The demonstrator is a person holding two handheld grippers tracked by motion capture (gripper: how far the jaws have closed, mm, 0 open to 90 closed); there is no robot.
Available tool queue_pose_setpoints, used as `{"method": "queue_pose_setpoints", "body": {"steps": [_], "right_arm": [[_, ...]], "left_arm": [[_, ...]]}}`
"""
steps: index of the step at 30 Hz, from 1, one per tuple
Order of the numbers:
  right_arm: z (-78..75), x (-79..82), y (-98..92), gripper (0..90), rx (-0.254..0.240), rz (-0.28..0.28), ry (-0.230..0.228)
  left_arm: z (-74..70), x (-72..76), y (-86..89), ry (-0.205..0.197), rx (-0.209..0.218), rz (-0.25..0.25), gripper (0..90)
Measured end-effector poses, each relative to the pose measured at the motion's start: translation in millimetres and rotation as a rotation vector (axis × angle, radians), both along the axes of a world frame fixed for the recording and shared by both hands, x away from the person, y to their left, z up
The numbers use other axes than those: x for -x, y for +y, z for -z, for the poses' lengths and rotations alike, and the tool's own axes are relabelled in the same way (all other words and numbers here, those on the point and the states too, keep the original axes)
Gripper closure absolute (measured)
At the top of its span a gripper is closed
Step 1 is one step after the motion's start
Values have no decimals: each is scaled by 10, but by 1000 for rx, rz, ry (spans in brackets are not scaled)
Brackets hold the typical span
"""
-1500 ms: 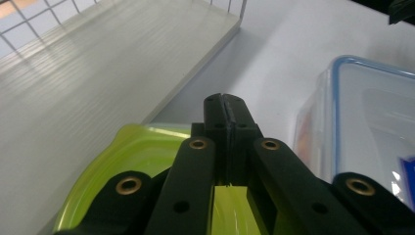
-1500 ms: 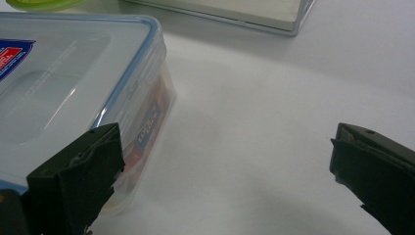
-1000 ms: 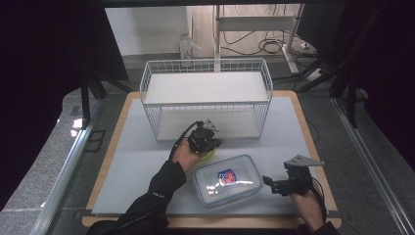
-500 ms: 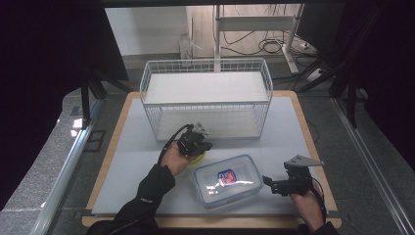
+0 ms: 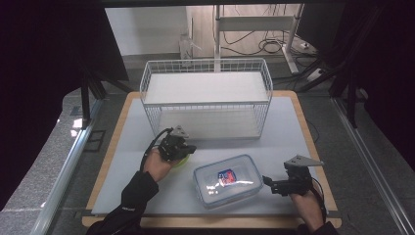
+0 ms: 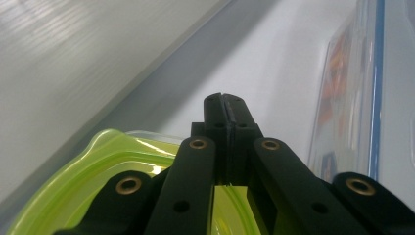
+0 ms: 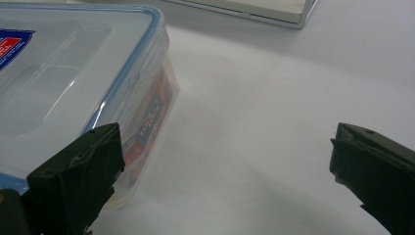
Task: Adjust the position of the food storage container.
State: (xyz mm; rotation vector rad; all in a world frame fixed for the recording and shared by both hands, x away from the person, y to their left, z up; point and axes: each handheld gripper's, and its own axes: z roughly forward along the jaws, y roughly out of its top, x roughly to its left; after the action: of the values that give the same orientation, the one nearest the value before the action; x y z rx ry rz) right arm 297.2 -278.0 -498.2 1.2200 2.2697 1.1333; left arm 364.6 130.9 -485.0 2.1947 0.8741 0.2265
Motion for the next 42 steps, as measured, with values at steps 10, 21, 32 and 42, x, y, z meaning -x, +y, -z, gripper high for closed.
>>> {"method": "queue_pose_setpoints", "body": {"steps": [10,21,32,42], "right_arm": [[-3,2,3,0,0,2,0],[-12,6,3,0,-2,-1,-6],[-17,8,0,0,-3,-9,-15],[-49,16,-19,0,13,5,-40]], "left_arm": [[28,146,303,6,17,-39,900],[50,324,627,-1,16,-85,900],[69,376,811,-3,36,-130,900],[-10,680,688,-95,127,-98,804]]}}
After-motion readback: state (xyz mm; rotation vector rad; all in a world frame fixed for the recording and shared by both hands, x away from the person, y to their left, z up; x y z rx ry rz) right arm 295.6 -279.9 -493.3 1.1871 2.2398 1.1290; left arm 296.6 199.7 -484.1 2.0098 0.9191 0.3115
